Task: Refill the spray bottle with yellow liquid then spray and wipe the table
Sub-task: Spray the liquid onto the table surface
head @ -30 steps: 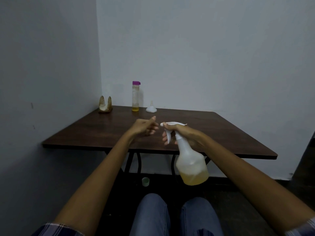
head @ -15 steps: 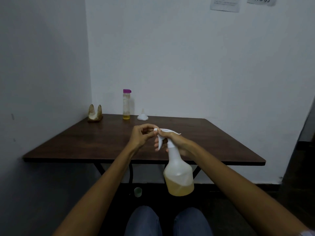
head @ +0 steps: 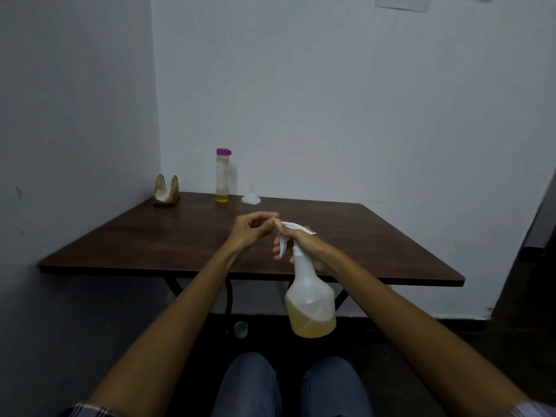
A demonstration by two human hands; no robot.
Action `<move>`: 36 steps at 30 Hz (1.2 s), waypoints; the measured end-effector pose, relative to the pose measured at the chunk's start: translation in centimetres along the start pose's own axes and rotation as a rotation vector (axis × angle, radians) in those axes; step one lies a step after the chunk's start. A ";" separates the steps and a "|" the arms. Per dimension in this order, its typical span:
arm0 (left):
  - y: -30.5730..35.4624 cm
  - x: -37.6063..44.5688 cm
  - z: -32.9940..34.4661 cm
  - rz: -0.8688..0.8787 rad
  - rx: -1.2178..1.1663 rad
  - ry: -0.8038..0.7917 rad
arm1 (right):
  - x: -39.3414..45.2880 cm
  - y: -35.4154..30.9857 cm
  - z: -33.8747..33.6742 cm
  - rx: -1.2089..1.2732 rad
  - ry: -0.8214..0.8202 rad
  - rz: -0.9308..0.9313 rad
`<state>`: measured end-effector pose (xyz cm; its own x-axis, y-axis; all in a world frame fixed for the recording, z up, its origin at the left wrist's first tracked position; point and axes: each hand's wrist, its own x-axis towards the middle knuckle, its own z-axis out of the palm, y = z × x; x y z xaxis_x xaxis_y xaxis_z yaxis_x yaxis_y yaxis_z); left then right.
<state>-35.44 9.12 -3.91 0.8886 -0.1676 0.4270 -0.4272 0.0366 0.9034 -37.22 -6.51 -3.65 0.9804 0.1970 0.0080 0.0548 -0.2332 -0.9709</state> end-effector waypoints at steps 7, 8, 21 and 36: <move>-1.2 0.6 -3.7 -0.104 0.191 0.411 | -0.3 0.0 -2.8 -0.006 0.174 0.077; -1.4 0.7 -4.2 -0.110 0.196 0.449 | -0.4 0.1 -3.2 -0.055 0.209 0.092; -1.3 0.4 -4.0 -0.134 0.271 0.469 | -1.7 -0.3 -5.0 -0.176 0.220 0.095; -1.7 -0.1 -4.7 -0.162 0.305 0.479 | -2.0 -0.7 -3.8 -0.007 0.138 0.086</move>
<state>-34.03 13.69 -5.28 0.8926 0.3190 0.3185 -0.2455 -0.2487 0.9370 -38.51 -10.40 -2.05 0.9981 0.0438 -0.0422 -0.0299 -0.2508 -0.9676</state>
